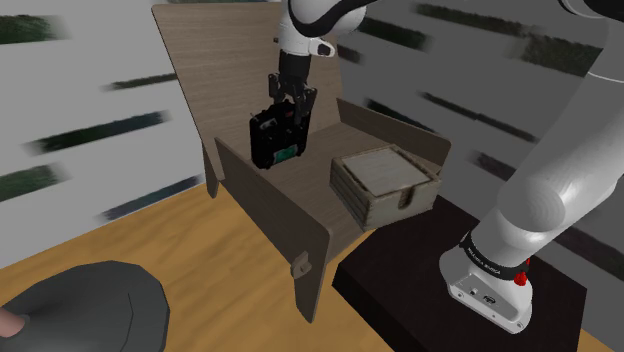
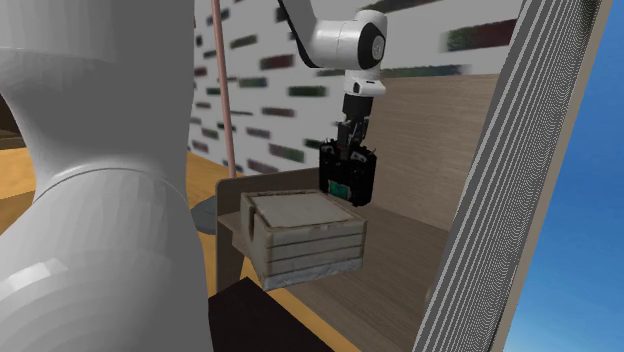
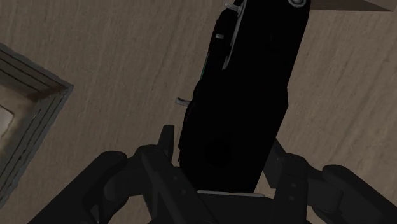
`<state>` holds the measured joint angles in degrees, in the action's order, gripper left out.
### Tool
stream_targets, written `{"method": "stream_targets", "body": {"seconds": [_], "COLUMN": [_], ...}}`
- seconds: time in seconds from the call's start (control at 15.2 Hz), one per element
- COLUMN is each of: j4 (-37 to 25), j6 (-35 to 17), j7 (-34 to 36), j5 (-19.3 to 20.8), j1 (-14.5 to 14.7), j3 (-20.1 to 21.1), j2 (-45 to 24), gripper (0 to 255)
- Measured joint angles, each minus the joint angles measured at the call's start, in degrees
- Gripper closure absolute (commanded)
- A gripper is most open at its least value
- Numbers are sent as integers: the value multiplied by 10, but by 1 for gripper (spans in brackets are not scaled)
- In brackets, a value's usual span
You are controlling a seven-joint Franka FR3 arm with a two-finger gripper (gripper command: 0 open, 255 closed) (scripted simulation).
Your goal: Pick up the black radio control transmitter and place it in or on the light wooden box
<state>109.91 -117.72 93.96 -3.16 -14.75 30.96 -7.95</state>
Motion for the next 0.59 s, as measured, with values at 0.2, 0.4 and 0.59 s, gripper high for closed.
{"method": "stream_targets", "body": {"seconds": [0.2, 0.4, 0.59], "j4": [-14, -28, -47], "j6": [20, 41, 63], "j7": [-3, -2, -1], "j5": [-4, -7, -9], "j1": [-2, -3, -3], "j3": [0, 0, 1], "j2": [7, 15, 19], "gripper": [255, 255, 255]}}
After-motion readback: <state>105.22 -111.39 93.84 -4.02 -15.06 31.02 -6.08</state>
